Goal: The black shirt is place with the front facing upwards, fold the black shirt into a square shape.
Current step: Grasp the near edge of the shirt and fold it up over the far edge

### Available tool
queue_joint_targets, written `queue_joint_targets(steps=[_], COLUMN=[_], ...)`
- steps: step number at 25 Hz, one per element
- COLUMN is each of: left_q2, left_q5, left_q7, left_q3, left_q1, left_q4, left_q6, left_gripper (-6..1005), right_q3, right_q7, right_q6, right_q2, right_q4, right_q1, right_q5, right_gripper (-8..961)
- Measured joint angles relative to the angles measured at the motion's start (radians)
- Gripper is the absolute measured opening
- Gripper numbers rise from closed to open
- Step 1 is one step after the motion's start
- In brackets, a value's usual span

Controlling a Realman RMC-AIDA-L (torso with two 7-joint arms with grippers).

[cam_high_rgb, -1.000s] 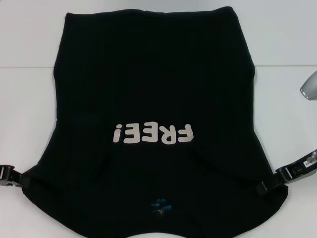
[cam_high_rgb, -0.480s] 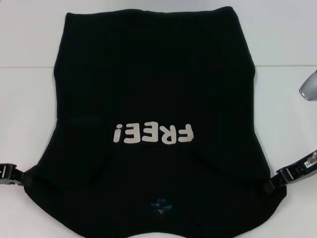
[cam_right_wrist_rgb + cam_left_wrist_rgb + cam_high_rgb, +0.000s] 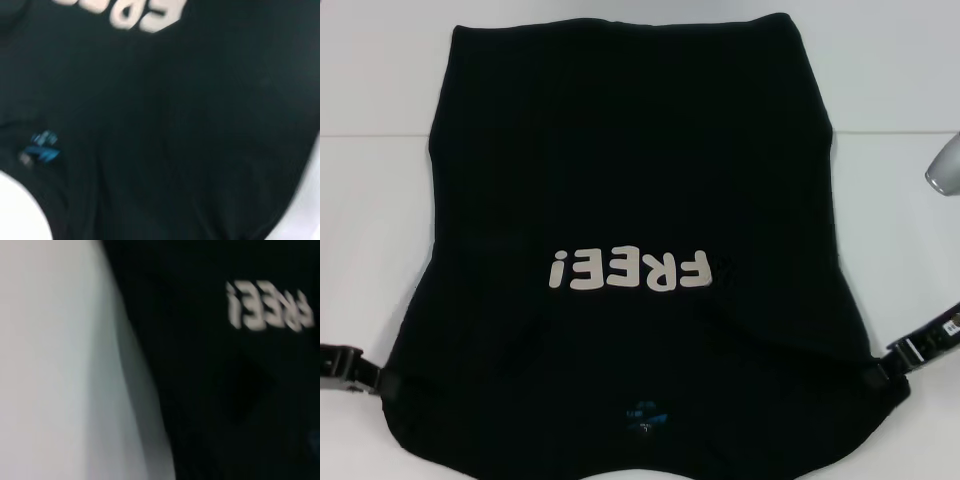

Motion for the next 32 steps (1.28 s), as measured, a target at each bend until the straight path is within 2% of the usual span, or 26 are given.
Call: queue_joint_targets(steps=[4, 6, 10, 14, 17, 19, 21, 23, 24, 25, 28, 30, 32], left_q2=[0.037, 0.046, 0.039, 0.015, 0.011, 0.017, 0.034, 0.051, 0.065, 0.065, 0.076, 0.073, 0.059], left_q5=[0.016, 0.032, 0.074, 0.087, 0.066, 0.044, 0.027, 0.013, -0.007, -0.007, -0.075, -0.123, -0.196], left_q7=[0.059, 0.092, 0.121, 0.152, 0.164, 0.162, 0.144, 0.113, 0.07, 0.07, -0.004, -0.027, -0.033], left_q3=[0.006, 0.01, 0.065, 0.146, 0.116, 0.05, -0.061, -0.162, -0.256, -0.256, -0.327, -0.334, -0.336], left_q1=[-0.019, -0.024, -0.021, -0.006, -0.01, -0.023, -0.043, -0.06, -0.072, -0.072, -0.078, -0.079, -0.076], left_q4=[-0.07, -0.092, -0.103, -0.092, -0.086, -0.085, -0.084, -0.086, -0.093, -0.093, -0.119, -0.14, -0.165], left_q6=[0.136, 0.208, 0.301, 0.328, 0.311, 0.284, 0.248, 0.203, 0.137, 0.137, 0.001, -0.088, -0.203], left_gripper=[2, 2, 2, 1, 1, 1, 1, 2, 2, 2, 1, 1, 1], right_q3=[-0.011, -0.012, -0.035, -0.065, -0.03, 0.024, 0.108, 0.204, 0.253, 0.31, 0.456, 0.534, 0.568], right_q7=[-0.065, -0.117, -0.246, -0.288, -0.299, -0.302, -0.3, -0.284, -0.264, -0.237, -0.159, -0.141, -0.145], right_q6=[-0.14, -0.222, -0.389, -0.41, -0.388, -0.368, -0.348, -0.317, -0.29, -0.26, -0.137, -0.051, 0.029], right_q2=[-0.019, -0.02, 0.003, 0.039, 0.051, 0.048, 0.031, 0.005, -0.008, -0.025, -0.062, -0.078, -0.081], right_q4=[-0.023, -0.044, -0.066, -0.064, -0.064, -0.065, -0.061, -0.053, -0.047, -0.038, 0.002, 0.029, 0.05], right_q1=[0.009, 0.007, -0.013, -0.032, -0.034, -0.032, -0.029, -0.029, -0.03, -0.032, -0.049, -0.073, -0.099], right_q5=[-0.035, -0.073, -0.12, -0.171, -0.157, -0.137, -0.112, -0.083, -0.065, -0.043, 0.047, 0.131, 0.225], right_gripper=[51, 51, 51, 52, 52, 52, 52, 52, 52, 51, 50, 54, 63])
